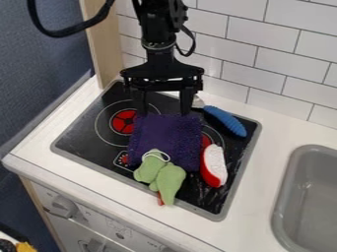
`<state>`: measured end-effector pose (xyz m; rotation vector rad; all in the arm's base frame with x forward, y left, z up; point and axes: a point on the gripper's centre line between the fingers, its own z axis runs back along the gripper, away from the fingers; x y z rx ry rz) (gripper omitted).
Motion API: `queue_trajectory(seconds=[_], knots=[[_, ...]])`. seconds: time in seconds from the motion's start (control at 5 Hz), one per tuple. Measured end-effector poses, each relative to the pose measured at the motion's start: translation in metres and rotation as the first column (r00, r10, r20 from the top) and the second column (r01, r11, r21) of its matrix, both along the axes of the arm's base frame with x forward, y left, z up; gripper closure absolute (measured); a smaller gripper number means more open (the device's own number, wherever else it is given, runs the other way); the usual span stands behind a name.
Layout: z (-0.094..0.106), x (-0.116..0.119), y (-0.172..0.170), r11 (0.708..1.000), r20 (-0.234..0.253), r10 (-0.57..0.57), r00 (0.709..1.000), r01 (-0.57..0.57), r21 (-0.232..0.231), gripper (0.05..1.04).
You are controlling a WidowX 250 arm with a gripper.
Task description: Moved the green item to the left side of the left burner
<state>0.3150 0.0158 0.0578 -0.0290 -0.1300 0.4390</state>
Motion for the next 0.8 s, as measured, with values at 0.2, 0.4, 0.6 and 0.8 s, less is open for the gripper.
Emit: queue_trajectory(seconds=[0.2, 0.4, 0.6, 0.8], knots=[[-0.011, -0.005, 0.0, 1.0, -0.037, 0.007, 0.999, -0.007, 0.002, 0.085], [-0.019, -0.021, 0.004, 0.997, -0.089, 0.058, 0.994, -0.054, 0.05, 0.085], [-0.008, -0.039, 0.006, 0.992, -0.088, 0.113, 0.99, -0.107, 0.067, 0.084], [-0.013, -0.056, 0.004, 0.987, -0.094, 0.151, 0.984, -0.145, 0.069, 0.084]])
